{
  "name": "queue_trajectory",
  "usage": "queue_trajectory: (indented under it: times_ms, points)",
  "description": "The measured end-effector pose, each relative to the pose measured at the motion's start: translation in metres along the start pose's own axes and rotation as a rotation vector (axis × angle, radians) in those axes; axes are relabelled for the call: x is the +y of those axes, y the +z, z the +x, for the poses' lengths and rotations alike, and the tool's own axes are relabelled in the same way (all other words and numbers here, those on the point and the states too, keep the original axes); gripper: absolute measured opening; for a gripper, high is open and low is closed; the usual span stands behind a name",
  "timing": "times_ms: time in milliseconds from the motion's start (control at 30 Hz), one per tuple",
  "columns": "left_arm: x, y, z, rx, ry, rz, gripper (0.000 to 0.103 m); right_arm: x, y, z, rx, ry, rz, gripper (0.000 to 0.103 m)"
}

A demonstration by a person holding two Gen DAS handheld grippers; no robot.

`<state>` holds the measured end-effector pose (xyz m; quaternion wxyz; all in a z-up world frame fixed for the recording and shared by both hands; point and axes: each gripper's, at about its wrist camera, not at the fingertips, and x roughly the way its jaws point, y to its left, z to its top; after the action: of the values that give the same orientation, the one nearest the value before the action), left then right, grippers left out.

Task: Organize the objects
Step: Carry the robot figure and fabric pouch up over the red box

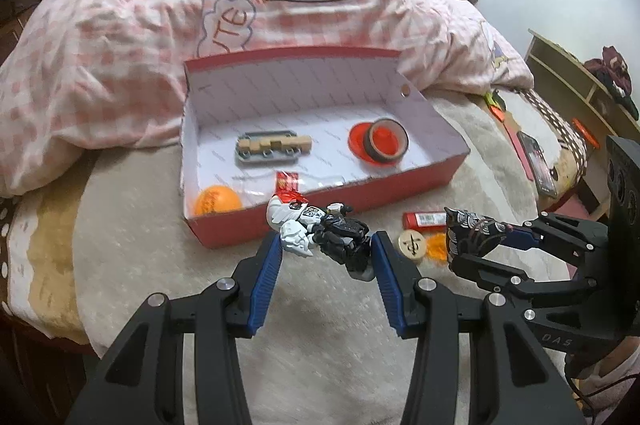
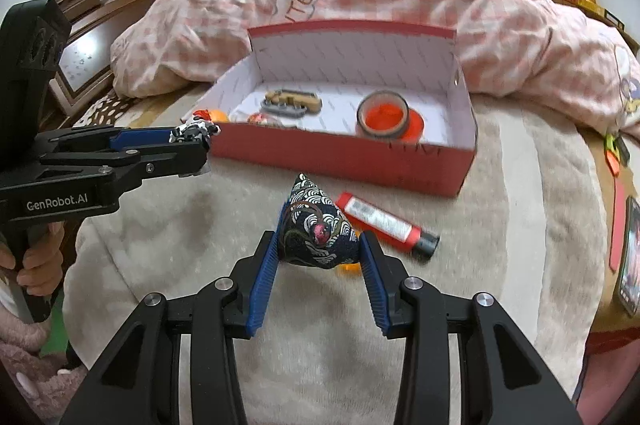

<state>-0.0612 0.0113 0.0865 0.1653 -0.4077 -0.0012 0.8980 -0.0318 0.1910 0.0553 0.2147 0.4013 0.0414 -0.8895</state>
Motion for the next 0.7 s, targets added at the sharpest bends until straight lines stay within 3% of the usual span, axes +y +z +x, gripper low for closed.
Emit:
queue_trajectory:
  times_ms: [367, 700]
  points:
    - [0.021, 0.032, 0.0, -0.037, 0.036, -0.003, 0.046, -0.008, 0.027, 0.006, -0.015, -0.006, -0.02, 0.042]
    - [0.032, 0.066, 0.025, -0.027, 0.027, -0.018, 0.046, -0.017, 0.058, 0.015, -0.042, -0.007, -0.03, 0.042]
